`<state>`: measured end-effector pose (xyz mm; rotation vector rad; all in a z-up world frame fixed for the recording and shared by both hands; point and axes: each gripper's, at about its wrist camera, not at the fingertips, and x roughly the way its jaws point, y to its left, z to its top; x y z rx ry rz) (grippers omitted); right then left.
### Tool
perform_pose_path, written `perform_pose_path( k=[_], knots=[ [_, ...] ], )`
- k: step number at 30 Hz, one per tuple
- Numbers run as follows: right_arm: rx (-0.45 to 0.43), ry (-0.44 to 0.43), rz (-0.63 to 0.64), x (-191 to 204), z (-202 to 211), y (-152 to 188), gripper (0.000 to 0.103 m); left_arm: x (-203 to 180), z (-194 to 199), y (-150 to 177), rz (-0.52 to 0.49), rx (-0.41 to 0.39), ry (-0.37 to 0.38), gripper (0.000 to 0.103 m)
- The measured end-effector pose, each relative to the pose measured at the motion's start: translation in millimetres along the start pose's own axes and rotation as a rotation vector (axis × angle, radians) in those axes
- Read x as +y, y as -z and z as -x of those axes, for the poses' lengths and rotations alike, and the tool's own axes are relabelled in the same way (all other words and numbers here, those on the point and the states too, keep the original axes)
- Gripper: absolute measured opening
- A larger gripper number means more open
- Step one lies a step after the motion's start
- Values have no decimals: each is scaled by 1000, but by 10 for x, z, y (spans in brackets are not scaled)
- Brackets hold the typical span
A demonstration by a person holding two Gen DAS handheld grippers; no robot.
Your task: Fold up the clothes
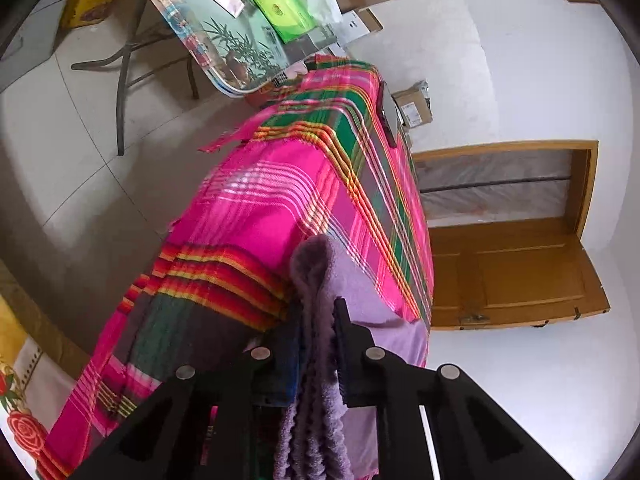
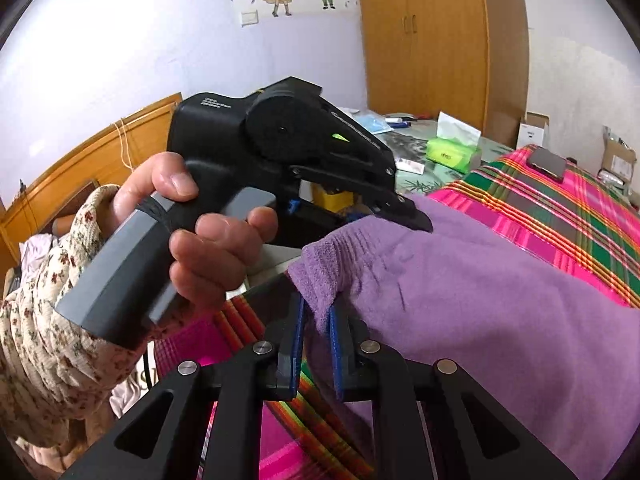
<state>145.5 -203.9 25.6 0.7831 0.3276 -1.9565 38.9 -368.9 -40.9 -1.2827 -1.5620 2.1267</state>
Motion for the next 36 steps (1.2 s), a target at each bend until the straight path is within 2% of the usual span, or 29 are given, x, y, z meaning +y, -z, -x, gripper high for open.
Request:
perform_pose_path(
  k=[4,9,12,14,18,22,36],
  knots=[
    [46,-17,-25,-16,-127,9,12,-30,13,3,-23,-19,-22,14],
    [23,-18,-28,9,-114,-76,12,-89,138,20,-61,-48,-47,14],
    [69,-44,-87,-90,-212,-90,12,-30,121,23,-58,-49,-86,13],
    [94,-78,-143,-190,-255,-65,12,-44,134,46,-80,-59,-92,13],
    [86,-64,-123,-170,-251,-42,12,-201,188,119,-147,-83,-135,13],
    [36,-53,-100,-143,-120,-53,12,-429,277,197,-230,-117,-147,13],
    [-167,0,-100,-80,597,-32,12,-1064,334,485,-348,-156,-162,13]
  ],
)
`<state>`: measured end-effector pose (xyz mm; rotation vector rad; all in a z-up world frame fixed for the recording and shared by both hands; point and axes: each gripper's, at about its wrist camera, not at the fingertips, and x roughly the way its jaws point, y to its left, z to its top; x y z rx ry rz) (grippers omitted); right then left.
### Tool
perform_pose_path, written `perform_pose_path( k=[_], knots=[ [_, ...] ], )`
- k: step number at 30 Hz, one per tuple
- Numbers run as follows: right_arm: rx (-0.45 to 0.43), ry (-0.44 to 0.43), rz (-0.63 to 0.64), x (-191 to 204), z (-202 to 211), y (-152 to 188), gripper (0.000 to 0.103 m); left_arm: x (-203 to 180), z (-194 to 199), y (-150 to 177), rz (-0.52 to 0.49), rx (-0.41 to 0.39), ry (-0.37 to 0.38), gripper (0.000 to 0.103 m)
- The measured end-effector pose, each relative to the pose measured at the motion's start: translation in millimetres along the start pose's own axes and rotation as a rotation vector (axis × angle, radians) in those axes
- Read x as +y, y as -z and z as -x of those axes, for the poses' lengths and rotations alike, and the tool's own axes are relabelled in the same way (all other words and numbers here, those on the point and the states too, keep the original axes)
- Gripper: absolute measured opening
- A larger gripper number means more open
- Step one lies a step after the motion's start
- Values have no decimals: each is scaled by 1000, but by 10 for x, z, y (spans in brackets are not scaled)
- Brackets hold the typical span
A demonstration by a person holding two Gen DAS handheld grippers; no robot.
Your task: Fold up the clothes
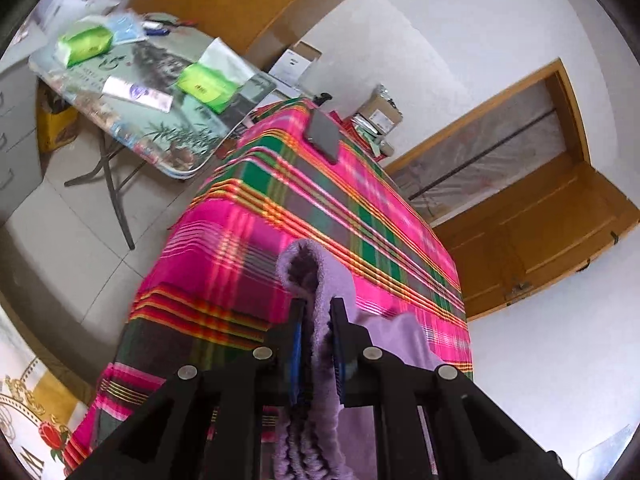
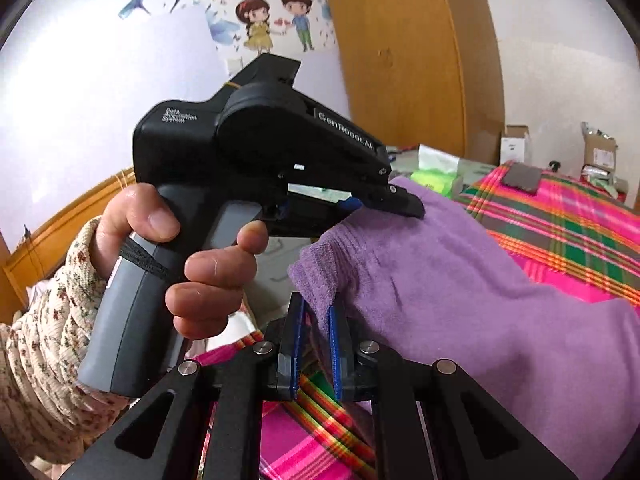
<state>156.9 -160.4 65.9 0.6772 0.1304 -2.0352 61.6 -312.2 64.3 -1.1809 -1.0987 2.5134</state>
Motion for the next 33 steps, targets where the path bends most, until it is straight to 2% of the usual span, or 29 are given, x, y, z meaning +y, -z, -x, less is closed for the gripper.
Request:
perform_pose_path(
  k=[4,15,24,33],
  knots=[
    [-48,20,-16,-80,248,22,12,-244,-9,29,-34,11,0,13],
    [-147,109,-75,-189,1028,166,12,-871,-197,178,-124,65,69,13],
    [-196,186,-115,-286,1420,254,12,-1304,-449,310,-198,124,101,13],
    [-218,238,-167,-520,1593,329,12,-1551,-681,430,-229,178,111,13]
  ],
)
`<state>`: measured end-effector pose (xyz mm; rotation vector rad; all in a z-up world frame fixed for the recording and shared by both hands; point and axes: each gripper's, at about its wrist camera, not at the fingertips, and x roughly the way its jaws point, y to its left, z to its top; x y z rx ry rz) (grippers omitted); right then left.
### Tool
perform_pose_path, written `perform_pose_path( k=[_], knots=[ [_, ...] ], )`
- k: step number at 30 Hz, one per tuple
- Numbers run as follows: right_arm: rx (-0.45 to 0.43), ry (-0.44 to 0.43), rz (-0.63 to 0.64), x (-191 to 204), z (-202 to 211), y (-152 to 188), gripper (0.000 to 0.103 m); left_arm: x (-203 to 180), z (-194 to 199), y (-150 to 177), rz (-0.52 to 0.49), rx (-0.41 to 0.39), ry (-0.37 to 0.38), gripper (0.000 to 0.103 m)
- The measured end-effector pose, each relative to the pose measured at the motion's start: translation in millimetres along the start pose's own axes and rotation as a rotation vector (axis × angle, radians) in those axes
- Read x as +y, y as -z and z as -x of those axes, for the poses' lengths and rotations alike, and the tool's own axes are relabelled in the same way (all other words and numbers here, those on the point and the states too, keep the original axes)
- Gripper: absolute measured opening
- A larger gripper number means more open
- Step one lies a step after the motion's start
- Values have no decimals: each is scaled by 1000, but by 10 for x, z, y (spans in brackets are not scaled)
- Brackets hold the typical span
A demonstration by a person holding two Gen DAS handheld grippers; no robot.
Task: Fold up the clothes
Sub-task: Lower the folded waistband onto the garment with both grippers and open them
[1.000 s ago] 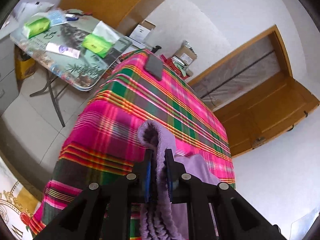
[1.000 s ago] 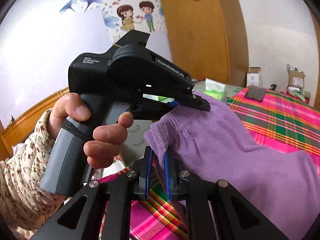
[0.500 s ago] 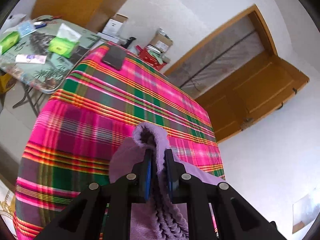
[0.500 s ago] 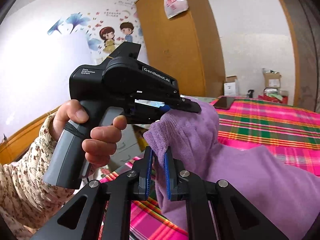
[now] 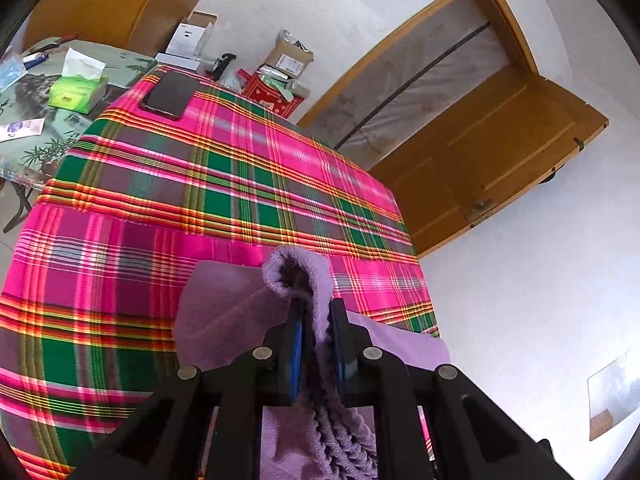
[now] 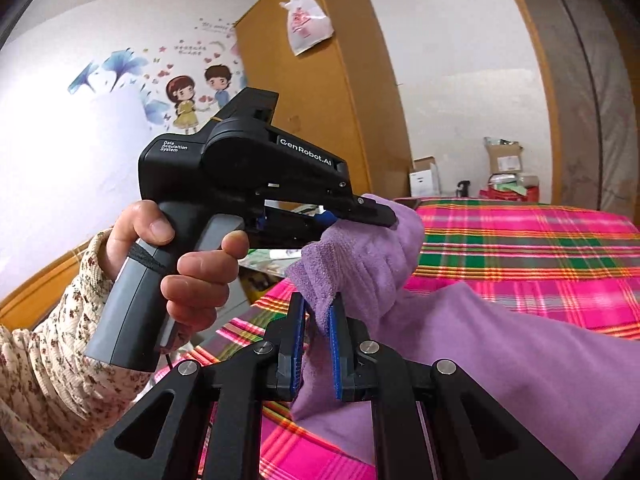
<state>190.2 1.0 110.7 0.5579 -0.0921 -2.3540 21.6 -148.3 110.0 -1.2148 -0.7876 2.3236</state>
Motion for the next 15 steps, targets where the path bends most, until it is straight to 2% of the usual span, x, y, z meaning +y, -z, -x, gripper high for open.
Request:
perform_pose_path(
  k=[15],
  knots=[
    [3,83,-83,-344,191,123,12,-262,-530,81,-15,110,1,14]
  ],
)
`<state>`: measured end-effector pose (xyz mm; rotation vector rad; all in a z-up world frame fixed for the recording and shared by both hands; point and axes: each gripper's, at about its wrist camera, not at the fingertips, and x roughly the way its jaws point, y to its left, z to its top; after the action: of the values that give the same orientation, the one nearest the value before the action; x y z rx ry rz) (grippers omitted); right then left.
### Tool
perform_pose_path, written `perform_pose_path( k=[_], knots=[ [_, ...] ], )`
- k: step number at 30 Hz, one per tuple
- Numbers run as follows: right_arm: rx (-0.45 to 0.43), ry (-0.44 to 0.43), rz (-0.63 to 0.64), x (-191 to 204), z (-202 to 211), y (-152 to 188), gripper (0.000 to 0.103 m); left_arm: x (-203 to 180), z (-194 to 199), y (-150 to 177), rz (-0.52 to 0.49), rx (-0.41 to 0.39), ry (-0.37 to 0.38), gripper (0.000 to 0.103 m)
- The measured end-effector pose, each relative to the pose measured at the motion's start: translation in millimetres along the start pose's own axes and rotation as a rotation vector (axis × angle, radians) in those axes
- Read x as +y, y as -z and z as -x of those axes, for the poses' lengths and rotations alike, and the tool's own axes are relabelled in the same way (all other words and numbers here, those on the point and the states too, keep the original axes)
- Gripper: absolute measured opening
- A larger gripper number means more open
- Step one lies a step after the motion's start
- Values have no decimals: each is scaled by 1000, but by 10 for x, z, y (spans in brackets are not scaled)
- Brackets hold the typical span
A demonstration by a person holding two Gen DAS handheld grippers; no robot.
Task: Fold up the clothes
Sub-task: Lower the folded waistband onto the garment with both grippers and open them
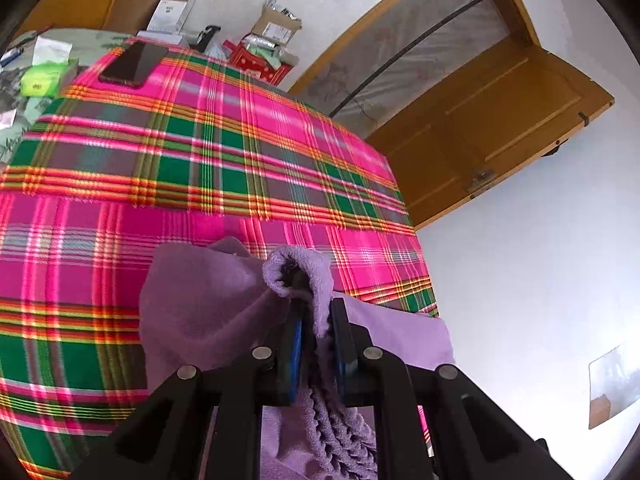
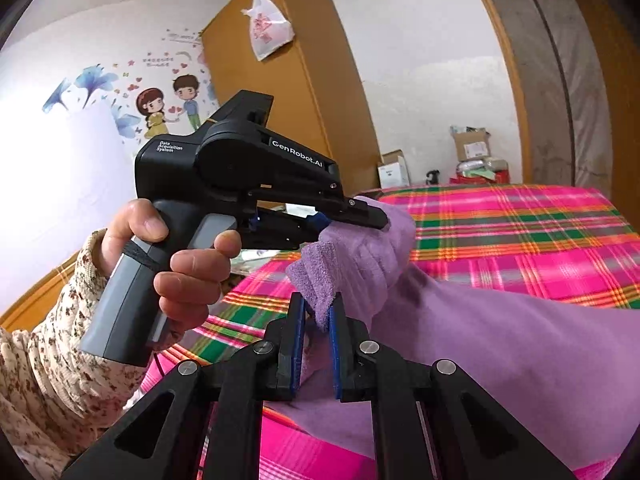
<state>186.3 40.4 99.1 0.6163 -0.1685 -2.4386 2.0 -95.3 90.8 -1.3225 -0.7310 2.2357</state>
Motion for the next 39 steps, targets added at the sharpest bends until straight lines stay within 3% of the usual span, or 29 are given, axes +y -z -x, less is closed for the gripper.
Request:
perform_pose_path(
  k=[12,20,27,32,39],
  knots=[
    [67,44,-88,-318,-23,257,12,37,-440,88,31,88,-30,16],
    [111,68,-182,-553,-37,436,13,80,-301,124,66,23,43,25],
    [139,60,-212,-642,-24,522,16,303,-87,227,126,-47,29,25],
    [171,59,-279,-796,-4,632,20,528,50,352,162,-99,-36,25],
    [187,100,-302,-928,82,669,30,715,95,501,191,-94,-49,25]
  ],
)
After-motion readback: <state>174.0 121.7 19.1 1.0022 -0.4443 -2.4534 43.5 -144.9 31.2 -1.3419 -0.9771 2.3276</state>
